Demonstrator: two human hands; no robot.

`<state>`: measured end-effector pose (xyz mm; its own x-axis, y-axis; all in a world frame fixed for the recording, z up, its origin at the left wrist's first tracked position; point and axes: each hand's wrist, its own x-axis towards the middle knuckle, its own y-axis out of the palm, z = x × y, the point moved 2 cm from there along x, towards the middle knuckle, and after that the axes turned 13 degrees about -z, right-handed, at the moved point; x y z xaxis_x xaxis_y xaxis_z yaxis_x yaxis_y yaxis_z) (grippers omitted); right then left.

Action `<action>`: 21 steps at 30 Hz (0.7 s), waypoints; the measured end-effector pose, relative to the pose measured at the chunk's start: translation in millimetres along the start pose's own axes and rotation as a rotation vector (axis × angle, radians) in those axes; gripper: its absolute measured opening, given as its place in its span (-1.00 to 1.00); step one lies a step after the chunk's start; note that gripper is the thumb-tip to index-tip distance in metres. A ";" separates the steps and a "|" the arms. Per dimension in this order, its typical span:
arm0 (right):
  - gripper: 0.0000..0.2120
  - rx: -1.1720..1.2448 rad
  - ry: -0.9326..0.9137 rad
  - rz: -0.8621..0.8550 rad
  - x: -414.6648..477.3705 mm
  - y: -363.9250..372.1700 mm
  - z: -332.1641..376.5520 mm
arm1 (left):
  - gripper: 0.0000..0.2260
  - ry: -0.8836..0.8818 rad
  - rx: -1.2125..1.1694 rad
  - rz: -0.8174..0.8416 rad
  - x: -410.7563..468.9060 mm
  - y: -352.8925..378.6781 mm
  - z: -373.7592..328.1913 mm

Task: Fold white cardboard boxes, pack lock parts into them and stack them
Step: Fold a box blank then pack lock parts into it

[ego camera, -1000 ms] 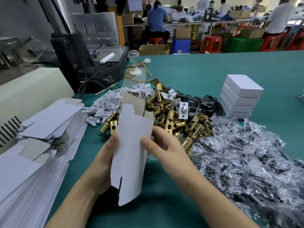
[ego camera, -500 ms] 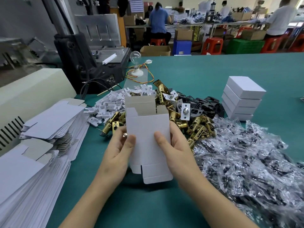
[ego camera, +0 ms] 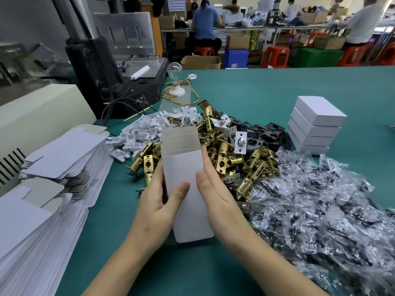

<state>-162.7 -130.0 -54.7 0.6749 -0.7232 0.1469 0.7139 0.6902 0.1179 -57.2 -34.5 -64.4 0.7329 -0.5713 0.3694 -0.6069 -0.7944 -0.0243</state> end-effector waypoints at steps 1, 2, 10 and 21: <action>-0.48 0.019 -0.008 -0.019 1.1 -1.6 0.5 | -0.56 -0.014 -0.027 -0.012 0.5 -0.4 0.4; -0.52 0.033 -0.024 -0.043 2.7 -4.5 1.3 | -0.59 -0.027 -0.056 -0.019 1.3 -0.5 1.4; -0.62 -0.004 -0.074 -0.129 3.1 -10.7 3.6 | -0.59 -0.101 -0.140 0.003 2.7 -0.4 1.0; -0.47 -0.019 -0.060 -0.028 -1.9 -3.7 4.4 | -0.57 -0.120 -0.114 0.001 -1.9 2.8 -0.6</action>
<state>-167.5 -131.1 -51.1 0.6423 -0.7391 0.2030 0.7362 0.6686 0.1047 -60.5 -35.5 -64.6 0.7599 -0.5976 0.2558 -0.6332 -0.7695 0.0834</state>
